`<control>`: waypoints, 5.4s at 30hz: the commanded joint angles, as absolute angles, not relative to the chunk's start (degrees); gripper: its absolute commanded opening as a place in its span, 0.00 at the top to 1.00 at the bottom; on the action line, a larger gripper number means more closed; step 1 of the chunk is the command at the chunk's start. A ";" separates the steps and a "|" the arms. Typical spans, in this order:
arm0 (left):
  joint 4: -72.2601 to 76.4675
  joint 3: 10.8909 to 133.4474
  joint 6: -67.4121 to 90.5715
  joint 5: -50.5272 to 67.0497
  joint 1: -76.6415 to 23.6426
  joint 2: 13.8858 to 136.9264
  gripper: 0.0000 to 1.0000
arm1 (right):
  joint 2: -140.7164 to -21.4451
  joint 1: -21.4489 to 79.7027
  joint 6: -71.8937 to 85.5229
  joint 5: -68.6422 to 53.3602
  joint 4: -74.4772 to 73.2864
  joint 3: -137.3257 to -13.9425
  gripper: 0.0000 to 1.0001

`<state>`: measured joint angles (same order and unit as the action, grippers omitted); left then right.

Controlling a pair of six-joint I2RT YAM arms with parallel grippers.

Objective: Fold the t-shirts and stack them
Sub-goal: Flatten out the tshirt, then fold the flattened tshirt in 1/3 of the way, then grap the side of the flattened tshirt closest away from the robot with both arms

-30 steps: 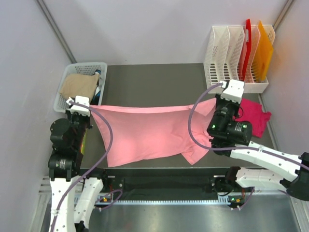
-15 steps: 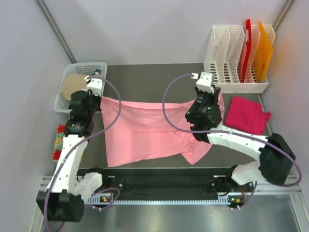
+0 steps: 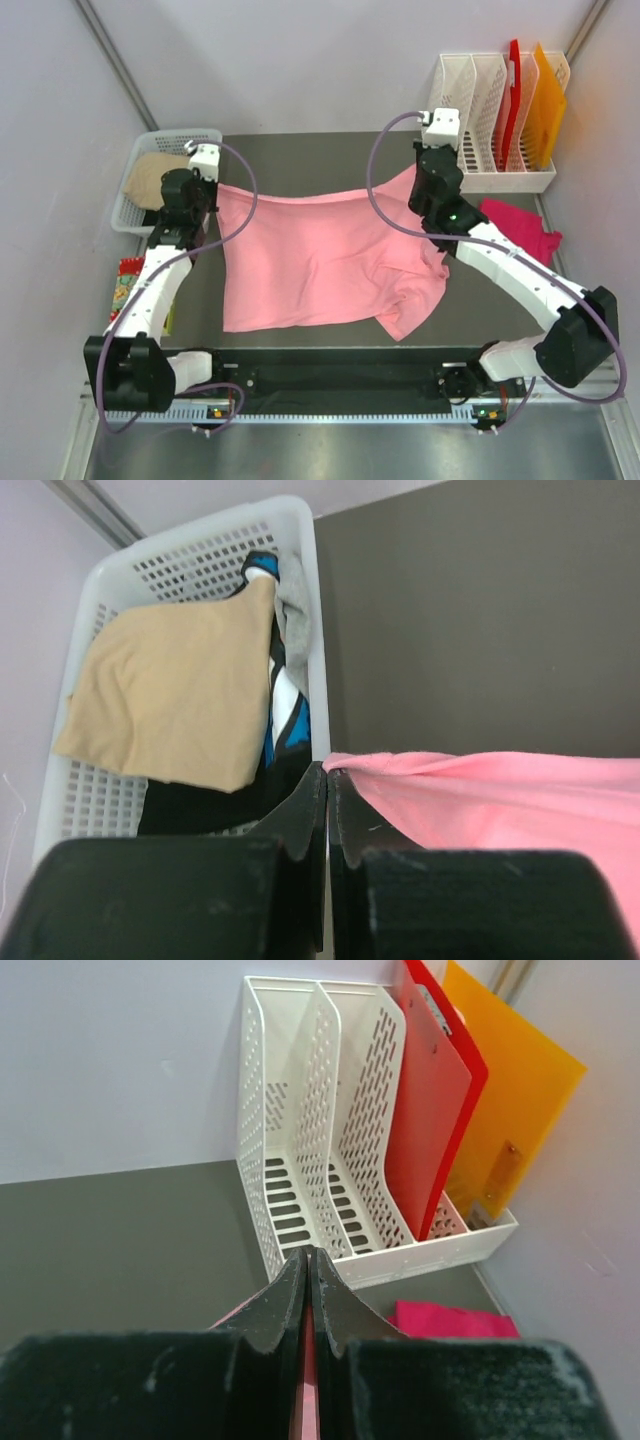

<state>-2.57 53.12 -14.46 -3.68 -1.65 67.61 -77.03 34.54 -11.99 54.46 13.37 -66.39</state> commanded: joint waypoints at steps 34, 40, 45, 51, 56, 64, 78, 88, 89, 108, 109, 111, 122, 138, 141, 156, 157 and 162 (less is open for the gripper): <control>13.18 59.95 -18.36 -5.80 -1.49 95.37 1.00 | -93.35 21.88 7.64 28.04 2.02 -69.62 1.00; 11.77 56.43 -19.60 -1.33 -1.49 91.68 1.00 | -89.39 22.85 9.93 28.65 2.28 -63.02 1.00; 11.69 52.92 -21.09 -0.35 -1.49 88.51 1.00 | -87.02 24.25 10.63 30.76 1.85 -59.86 1.00; 12.04 48.18 -23.29 1.67 -1.49 84.29 1.00 | -83.77 26.54 10.90 34.98 0.18 -57.92 1.00; 12.22 44.92 -25.13 2.02 -1.49 80.95 1.00 | -79.55 28.74 11.51 37.79 -2.55 -55.82 1.00; 12.21 39.82 -26.19 4.13 -1.49 76.99 1.00 | -75.76 30.76 13.53 40.43 -5.36 -52.47 1.00; 9.06 36.03 -28.74 4.13 -1.49 71.82 0.39 | -80.59 32.78 14.15 45.53 -9.41 -59.49 0.54; 7.02 41.22 -22.77 12.83 -2.90 72.94 0.11 | -99.04 31.47 11.42 42.11 -7.38 -72.06 0.61; 7.55 41.66 -22.15 12.92 -3.25 75.47 0.11 | -101.49 30.94 12.03 41.14 -6.95 -72.42 0.62; 11.70 56.59 -20.39 7.21 -4.48 102.04 0.23 | -112.41 19.95 17.05 26.90 -10.62 -76.98 0.73; 11.25 57.04 -20.48 6.95 -4.57 102.91 0.23 | -113.20 19.78 17.05 24.89 -11.07 -77.34 0.73; 10.11 58.18 -20.48 5.20 -4.48 103.27 0.23 | -113.90 18.72 17.75 23.12 -11.60 -77.96 0.72; -1.55 51.34 -21.53 5.00 -4.66 80.71 0.14 | -90.30 26.16 18.98 34.53 -8.88 -65.08 0.50; -23.03 21.55 -38.05 9.67 -4.92 43.77 0.17 | -81.33 58.78 43.67 51.14 -6.67 -35.67 0.50; -21.89 19.52 -38.23 9.23 -4.92 44.82 0.18 | -90.92 65.02 49.64 54.22 -12.29 -40.15 0.48; -22.06 19.78 -38.32 7.03 -4.92 44.91 0.20 | -87.64 80.85 73.55 60.81 -31.63 -39.99 0.40; -22.15 19.95 -38.41 7.03 -4.92 45.00 0.20 | -85.97 81.21 73.91 61.26 -33.12 -39.99 0.37; -22.41 20.39 -38.85 7.12 -4.92 44.65 0.20 | -72.62 82.44 74.62 62.67 -35.43 -36.67 0.34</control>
<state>-23.97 19.35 -37.74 6.85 -4.82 45.36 -82.17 81.12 71.13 59.72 -31.05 -38.98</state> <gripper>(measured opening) 0.805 0.656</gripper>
